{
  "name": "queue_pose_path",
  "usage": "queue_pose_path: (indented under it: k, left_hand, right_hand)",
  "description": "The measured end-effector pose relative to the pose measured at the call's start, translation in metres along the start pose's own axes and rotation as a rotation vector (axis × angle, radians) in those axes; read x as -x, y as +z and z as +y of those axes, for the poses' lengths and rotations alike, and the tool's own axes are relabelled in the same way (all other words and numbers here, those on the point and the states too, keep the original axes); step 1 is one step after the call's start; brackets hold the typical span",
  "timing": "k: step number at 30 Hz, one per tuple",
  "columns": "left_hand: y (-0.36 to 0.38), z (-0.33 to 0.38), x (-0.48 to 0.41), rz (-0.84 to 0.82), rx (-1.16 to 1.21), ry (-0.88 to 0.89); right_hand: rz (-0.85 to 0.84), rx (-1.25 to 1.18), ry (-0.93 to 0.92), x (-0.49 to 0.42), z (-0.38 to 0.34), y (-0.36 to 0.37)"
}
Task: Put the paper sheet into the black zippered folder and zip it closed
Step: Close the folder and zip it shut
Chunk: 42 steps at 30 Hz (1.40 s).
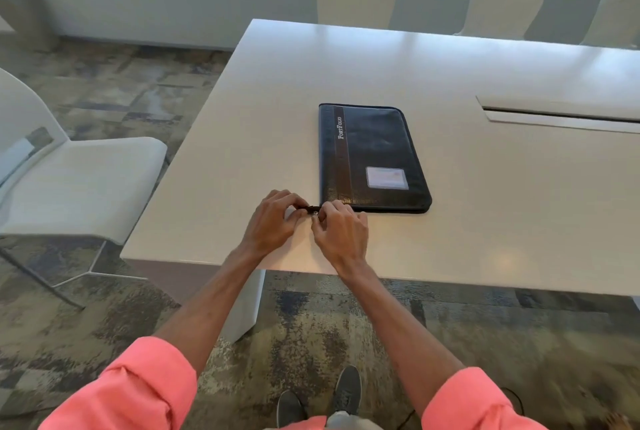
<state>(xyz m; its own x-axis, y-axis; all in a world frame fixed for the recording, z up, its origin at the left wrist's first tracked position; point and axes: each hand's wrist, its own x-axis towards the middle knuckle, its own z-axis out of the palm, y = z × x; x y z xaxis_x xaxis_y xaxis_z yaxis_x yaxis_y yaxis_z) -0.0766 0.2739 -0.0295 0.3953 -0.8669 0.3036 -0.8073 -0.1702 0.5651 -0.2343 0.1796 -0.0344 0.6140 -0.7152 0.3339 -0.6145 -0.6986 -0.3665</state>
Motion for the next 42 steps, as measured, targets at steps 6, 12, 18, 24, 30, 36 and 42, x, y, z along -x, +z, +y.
queue_pose_path:
  k: [6,12,18,24,30,36,42]
  left_hand:
    - [0.001,-0.003,-0.003,0.035,-0.025,-0.024]
    - [-0.001,-0.005,-0.005,0.036,-0.086,-0.012]
    - [-0.001,-0.006,-0.006,0.04,-0.126,-0.014]
    - [-0.001,0.006,-0.02,0.042,-0.176,0.095]
    - [0.041,0.055,-0.066,-0.146,-0.266,0.19]
    - [0.077,0.064,-0.072,-0.307,-0.326,0.152]
    - [0.071,0.052,-0.074,-0.336,-0.393,0.214]
  right_hand:
    - [0.05,-0.024,0.074,0.001,0.002,-0.005]
    - [0.069,0.03,0.144,-0.005,0.014,-0.01]
    - [0.119,0.085,0.26,-0.009,0.046,-0.02]
    - [0.132,0.056,0.275,-0.008,0.067,-0.03]
    - [0.122,0.023,0.214,-0.006,0.072,-0.03]
    - [0.11,0.064,0.196,-0.005,0.081,-0.034]
    - [0.122,0.12,0.17,-0.006,0.096,-0.043]
